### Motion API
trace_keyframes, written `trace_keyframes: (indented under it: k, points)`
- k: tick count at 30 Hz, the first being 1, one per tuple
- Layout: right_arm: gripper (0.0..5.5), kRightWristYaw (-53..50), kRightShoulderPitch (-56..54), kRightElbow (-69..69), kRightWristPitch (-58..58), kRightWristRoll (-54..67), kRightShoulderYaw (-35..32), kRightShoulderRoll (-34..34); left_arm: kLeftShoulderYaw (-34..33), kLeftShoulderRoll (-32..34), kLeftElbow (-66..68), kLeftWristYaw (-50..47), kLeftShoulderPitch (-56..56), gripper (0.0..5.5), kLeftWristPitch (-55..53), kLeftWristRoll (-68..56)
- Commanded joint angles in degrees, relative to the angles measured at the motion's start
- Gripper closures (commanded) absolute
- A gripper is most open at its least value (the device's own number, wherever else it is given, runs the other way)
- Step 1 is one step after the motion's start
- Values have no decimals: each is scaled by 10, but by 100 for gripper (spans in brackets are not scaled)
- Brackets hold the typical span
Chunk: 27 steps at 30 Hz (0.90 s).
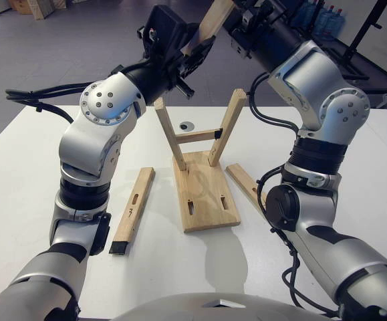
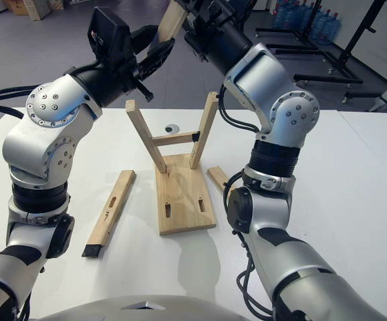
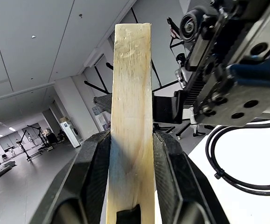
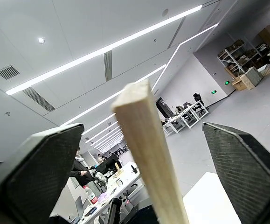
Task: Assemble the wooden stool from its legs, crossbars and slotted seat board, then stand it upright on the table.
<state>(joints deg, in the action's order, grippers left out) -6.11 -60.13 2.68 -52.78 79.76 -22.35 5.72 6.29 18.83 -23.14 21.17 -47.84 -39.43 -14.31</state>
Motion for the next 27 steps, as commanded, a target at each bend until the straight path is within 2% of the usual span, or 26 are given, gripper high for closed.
trace_keyframes:
  k: [1, 14, 21, 27]
  points:
    - [133, -5, 2, 2, 10, 2, 8, 0, 2, -3, -6, 2, 4, 423, -11, -1]
    - [387, -10, 13, -4, 21, 8, 20, 1, 7, -2, -8, 3, 9, 423, -10, 7]
    - [499, -12, 19, -11, 25, 12, 22, 0, 6, 6, -11, 5, 15, 423, -7, 12]
    - [510, -12, 22, -18, 29, 15, 25, 4, 6, 17, -11, 13, 21, 423, -7, 15]
